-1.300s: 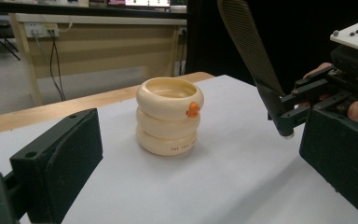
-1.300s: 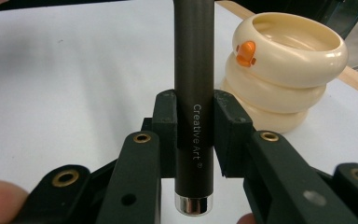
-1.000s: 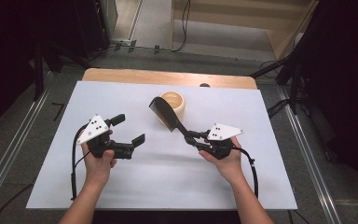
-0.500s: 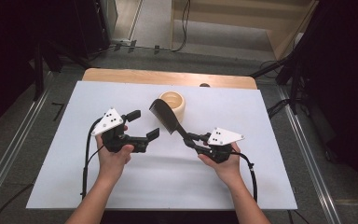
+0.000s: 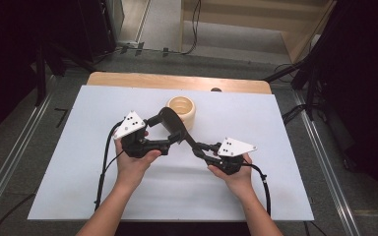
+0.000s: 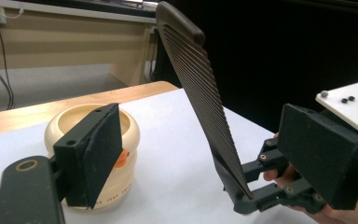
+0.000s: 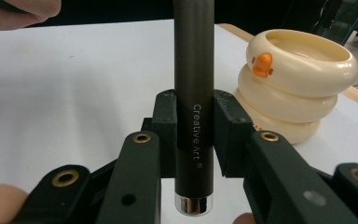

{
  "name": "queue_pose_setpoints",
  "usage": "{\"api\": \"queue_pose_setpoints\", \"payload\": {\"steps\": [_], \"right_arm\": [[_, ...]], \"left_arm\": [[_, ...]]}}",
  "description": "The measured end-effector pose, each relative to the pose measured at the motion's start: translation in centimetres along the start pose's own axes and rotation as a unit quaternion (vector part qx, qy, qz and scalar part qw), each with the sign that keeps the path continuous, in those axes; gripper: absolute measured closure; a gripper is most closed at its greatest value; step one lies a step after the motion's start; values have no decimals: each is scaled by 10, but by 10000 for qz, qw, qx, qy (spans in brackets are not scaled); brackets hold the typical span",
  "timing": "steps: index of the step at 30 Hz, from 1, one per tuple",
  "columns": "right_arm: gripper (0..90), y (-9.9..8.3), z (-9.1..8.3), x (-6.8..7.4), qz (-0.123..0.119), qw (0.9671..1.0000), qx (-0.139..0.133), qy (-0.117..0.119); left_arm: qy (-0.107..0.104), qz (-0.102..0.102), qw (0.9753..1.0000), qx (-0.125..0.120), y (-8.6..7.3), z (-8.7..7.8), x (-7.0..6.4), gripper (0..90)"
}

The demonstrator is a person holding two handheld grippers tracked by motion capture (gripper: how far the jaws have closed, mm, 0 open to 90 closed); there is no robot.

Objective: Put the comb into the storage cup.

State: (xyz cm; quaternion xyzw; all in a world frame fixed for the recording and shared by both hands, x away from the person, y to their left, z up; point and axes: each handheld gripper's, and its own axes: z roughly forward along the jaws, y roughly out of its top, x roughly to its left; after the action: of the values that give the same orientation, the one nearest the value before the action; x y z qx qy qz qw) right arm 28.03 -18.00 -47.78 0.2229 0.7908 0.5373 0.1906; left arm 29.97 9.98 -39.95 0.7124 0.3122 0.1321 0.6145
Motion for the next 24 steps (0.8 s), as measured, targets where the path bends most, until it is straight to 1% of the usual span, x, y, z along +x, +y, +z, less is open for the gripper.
{"api": "queue_pose_setpoints", "payload": {"steps": [3, 6, 8, 10, 12, 14, 18, 19, 24], "right_arm": [[712, 0, 0, 1, 12, 10000, -11, -8], [712, 0, 1, 3, -6, 10000, -19, -9], [712, 0, 2, 4, -27, 10000, -14, -15], [712, 0, 2, 5, -45, 10000, -13, -5], [712, 0, 3, 6, -64, 10000, -5, -44], [712, 0, 4, 8, -105, 9999, 9, -60], [712, 0, 5, 10, -106, 9999, 10, -94], [712, 0, 6, 10, -105, 9999, 9, -93], [712, -1, 7, 11, -110, 9999, -26, -114]], "left_arm": [[67, -44, 10000, 18, 0, 3, -1, 206], [155, -134, 9998, 32, 1, 5, -2, 266], [194, -225, 9996, 7, 1, 6, -2, 350], [185, -280, 9994, -21, 2, 7, -3, 380], [268, -319, 9991, 33, 3, 9, -4, 429], [289, -381, 9988, 60, 4, 10, -4, 459], [398, -568, 9975, 116, 3, 13, -3, 548], [408, -602, 9972, 152, 3, 13, -2, 571], [372, -807, 9959, 180, 3, 15, -1, 639]]}}
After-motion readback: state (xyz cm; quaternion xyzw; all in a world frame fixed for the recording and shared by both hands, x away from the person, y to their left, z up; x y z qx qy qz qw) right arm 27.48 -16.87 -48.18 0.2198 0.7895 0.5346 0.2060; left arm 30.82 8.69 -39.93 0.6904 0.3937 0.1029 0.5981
